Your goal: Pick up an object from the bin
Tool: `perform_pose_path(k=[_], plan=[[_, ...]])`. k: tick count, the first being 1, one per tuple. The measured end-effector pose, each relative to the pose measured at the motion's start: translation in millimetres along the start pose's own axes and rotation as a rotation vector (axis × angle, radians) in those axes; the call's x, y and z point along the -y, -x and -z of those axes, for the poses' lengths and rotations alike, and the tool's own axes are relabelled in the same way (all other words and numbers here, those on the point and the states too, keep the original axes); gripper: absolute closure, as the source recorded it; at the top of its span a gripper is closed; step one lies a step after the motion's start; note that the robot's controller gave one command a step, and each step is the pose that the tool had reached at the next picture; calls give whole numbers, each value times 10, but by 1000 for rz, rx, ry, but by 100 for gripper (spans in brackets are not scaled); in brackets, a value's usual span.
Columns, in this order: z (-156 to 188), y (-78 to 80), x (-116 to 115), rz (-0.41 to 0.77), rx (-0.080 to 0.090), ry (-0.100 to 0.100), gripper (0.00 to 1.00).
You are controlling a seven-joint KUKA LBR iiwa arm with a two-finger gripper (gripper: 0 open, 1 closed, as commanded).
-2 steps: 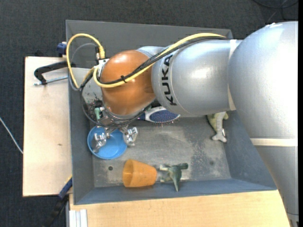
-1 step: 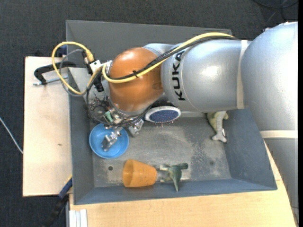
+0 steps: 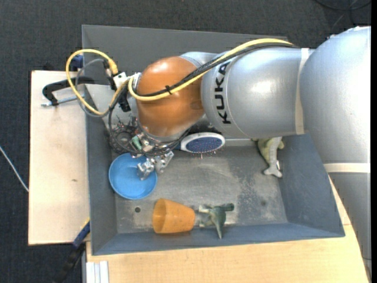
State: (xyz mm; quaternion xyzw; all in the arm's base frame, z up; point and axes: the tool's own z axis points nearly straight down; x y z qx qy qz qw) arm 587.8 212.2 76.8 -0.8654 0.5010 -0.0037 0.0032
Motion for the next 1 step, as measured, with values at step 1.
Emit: perform_pose_path(k=[1], plan=[[2083,73,-513,62,3,-4,100]])
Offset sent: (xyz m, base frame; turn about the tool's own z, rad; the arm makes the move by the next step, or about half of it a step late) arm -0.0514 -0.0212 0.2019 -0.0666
